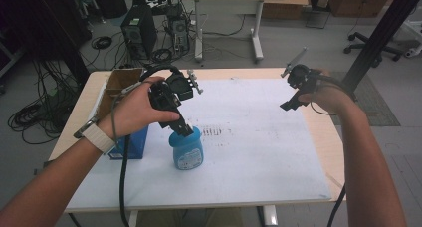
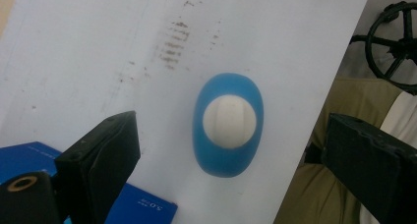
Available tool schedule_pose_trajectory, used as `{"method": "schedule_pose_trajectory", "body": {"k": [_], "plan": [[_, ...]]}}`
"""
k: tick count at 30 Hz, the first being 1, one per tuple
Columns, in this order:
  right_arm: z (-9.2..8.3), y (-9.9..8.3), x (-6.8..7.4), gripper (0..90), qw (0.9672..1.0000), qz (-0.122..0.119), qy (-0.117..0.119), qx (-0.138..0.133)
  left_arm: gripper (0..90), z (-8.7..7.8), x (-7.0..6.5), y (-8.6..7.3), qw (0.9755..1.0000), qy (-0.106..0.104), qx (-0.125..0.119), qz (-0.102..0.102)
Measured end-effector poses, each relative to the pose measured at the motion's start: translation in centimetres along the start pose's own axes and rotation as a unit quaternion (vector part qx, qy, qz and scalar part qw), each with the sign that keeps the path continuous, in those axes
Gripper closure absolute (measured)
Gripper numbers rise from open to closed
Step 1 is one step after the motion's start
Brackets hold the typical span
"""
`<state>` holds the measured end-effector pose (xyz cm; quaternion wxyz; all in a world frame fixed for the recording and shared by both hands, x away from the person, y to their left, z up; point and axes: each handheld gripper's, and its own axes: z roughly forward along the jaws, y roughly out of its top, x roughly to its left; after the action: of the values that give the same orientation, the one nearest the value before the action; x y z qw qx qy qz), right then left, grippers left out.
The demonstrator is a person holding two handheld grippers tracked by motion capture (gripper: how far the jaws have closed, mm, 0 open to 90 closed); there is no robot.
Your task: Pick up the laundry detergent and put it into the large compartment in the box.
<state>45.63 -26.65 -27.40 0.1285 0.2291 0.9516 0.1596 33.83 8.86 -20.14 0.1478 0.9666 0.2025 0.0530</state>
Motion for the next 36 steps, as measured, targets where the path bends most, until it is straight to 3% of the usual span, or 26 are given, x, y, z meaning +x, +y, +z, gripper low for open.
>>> {"method": "schedule_pose_trajectory", "body": {"k": [17,25,36], "plan": [[0.2,0.3,0.0,8.3,1.0000,-0.003,0.002,-0.001,7.8,2.1,-0.1,-0.4,0.9998,-0.014,0.006,0.010],[0.3,0.3,0.0,8.2,1.0000,-0.002,0.003,0.000,8.3,3.1,-0.4,-0.5,0.9991,-0.022,0.009,0.034],[0.4,0.4,0.1,8.3,1.0000,-0.003,0.004,0.001,9.7,4.2,-0.3,-0.6,0.9986,-0.028,0.011,0.043]]}}
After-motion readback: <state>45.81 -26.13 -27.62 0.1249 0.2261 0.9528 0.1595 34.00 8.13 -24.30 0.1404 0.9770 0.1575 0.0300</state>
